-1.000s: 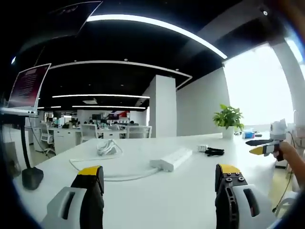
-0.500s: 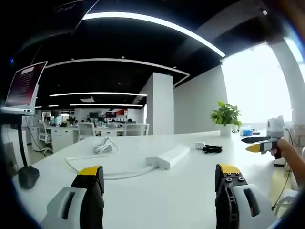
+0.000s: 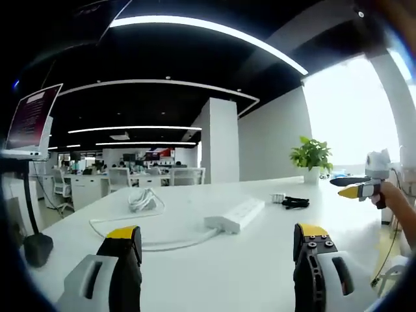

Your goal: Straighten the power strip on the desk, plug the charger into it

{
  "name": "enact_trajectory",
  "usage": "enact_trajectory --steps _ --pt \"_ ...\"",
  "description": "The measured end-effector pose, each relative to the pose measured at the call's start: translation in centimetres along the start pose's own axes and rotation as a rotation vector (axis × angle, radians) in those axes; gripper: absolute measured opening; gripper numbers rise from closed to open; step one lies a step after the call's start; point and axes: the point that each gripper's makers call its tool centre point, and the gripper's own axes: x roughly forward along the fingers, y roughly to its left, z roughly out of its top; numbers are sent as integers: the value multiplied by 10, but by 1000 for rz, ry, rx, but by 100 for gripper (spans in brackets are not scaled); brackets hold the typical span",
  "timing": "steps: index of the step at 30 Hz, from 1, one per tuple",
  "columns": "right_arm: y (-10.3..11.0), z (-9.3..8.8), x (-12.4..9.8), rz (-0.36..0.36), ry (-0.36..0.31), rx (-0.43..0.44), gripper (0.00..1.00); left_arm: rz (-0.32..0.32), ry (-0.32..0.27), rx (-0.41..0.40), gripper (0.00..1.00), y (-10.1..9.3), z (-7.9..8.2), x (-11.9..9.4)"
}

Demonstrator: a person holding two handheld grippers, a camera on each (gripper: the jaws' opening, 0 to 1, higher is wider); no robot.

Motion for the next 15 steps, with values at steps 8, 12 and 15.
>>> enact_trajectory --steps 8,12,15 --pt "1 13 25 46 -20 3 90 -27 -51 18 97 -5 15 16" --pt "0 26 36 68 -29 -21 90 -67 -57 -18 97 -10 21 25" --pt "-1 32 43 81 -31 -32 90 -88 -60 -22 97 -13 26 32"
